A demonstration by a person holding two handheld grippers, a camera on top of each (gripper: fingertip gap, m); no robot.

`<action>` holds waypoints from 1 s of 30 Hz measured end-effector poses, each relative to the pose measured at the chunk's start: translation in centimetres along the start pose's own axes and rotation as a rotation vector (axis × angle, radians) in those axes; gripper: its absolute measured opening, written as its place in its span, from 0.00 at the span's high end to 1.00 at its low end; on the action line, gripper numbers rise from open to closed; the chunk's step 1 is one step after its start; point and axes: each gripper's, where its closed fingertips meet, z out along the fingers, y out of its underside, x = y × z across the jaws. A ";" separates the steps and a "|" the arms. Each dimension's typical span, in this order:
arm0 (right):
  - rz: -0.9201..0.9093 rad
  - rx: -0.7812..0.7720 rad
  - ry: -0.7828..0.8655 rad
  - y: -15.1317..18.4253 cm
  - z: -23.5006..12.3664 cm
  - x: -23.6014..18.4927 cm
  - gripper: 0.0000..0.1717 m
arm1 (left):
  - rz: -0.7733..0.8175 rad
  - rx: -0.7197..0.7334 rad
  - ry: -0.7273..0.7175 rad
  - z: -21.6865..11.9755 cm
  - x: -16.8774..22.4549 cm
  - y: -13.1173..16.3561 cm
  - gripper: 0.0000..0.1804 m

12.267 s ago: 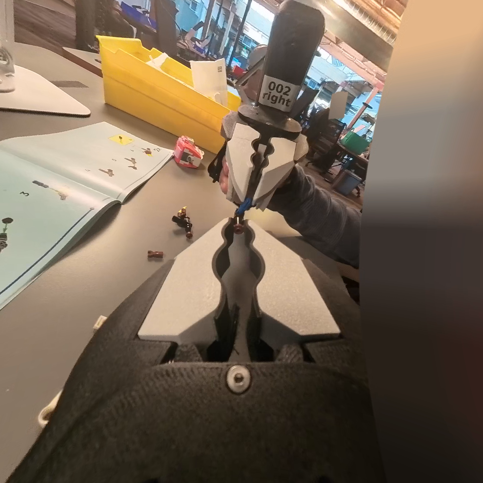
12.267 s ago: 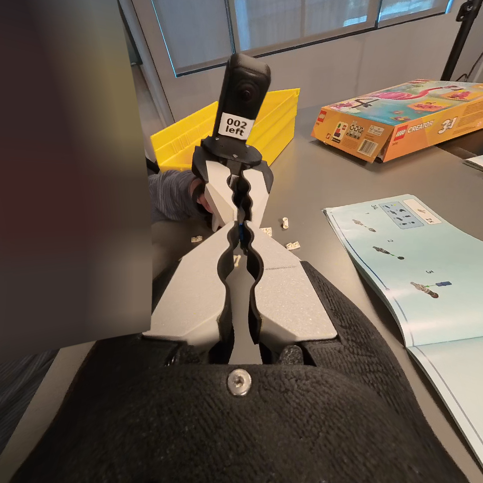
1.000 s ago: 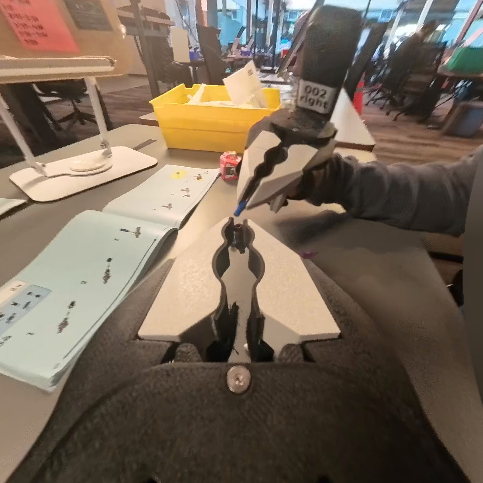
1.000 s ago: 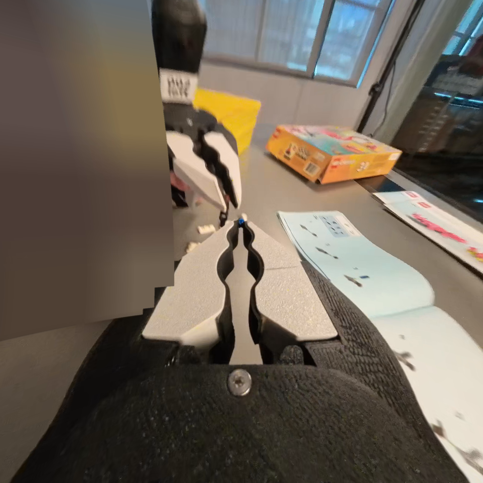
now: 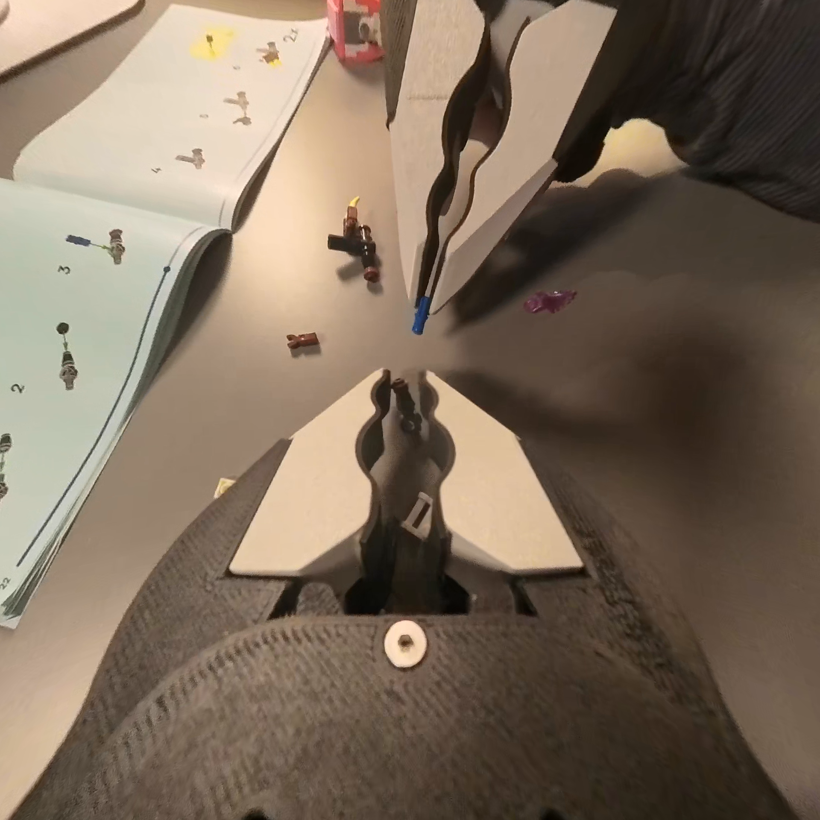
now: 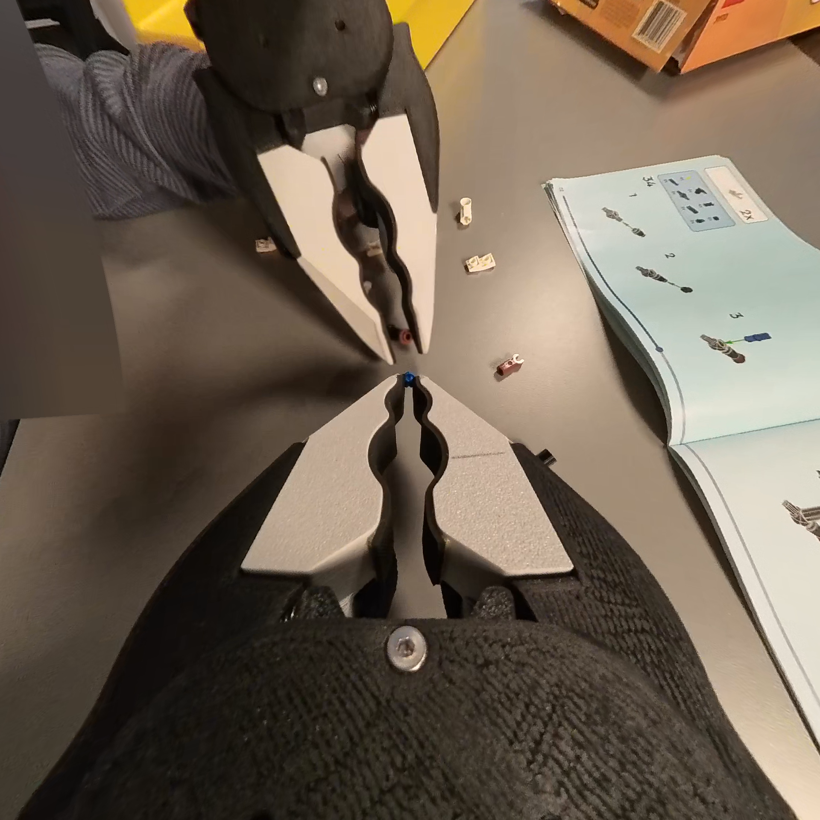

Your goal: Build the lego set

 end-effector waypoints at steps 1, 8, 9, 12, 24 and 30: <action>0.001 0.000 -0.001 0.0 0.0 0.0 0.99 | -0.005 -0.013 0.001 0.1 0.0 0.2 0.91; 0.013 0.008 0.000 0.0 -0.1 0.1 0.99 | -0.045 -0.065 0.020 -1.0 0.5 0.5 0.77; 0.014 0.010 0.000 0.0 -0.1 0.2 0.99 | -0.037 -0.074 0.015 -1.2 0.6 0.5 0.77; 0.020 0.018 0.002 -0.1 -0.3 0.3 0.99 | 0.032 -0.107 -0.022 -1.4 0.7 0.7 0.82; 0.033 0.021 -0.015 -0.1 -0.4 0.1 0.99 | 0.057 -0.146 -0.042 -1.0 0.7 1.1 0.91; 0.043 0.034 -0.023 -0.3 -0.4 0.1 0.99 | 0.046 -0.177 -0.039 -0.7 0.6 1.7 0.97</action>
